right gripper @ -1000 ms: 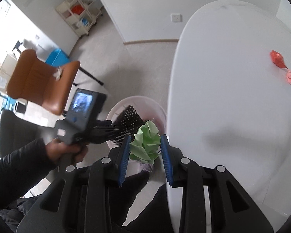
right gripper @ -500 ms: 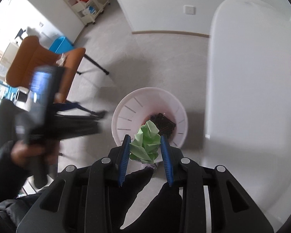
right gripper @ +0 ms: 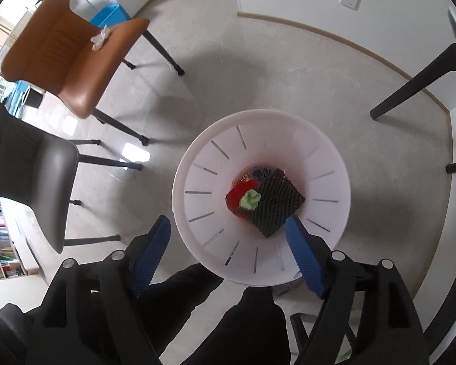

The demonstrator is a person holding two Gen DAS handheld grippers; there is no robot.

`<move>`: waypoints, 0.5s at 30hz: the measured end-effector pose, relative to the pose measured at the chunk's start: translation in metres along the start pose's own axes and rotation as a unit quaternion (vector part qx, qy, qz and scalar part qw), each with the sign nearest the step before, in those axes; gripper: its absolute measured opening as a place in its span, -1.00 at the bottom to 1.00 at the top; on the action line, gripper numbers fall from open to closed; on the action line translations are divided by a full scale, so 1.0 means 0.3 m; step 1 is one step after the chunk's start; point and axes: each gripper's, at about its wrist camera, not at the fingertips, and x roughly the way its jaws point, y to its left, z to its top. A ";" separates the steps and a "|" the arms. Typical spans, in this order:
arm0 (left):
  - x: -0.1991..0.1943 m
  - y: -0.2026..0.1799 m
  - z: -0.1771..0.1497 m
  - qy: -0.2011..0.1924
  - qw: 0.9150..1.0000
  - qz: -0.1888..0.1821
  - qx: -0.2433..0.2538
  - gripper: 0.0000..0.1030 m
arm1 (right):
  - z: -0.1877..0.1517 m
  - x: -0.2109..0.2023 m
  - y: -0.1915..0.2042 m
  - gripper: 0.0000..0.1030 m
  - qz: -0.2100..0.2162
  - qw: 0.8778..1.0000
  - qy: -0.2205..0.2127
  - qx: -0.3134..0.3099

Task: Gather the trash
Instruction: 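Carry the mesh net and green paper ball to the wastebasket and release them, then move both grippers back toward the table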

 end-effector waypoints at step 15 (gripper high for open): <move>-0.259 -0.295 0.087 -0.080 0.988 -0.065 0.112 0.82 | -0.156 -0.617 -0.097 0.95 -0.052 0.990 -0.118 0.062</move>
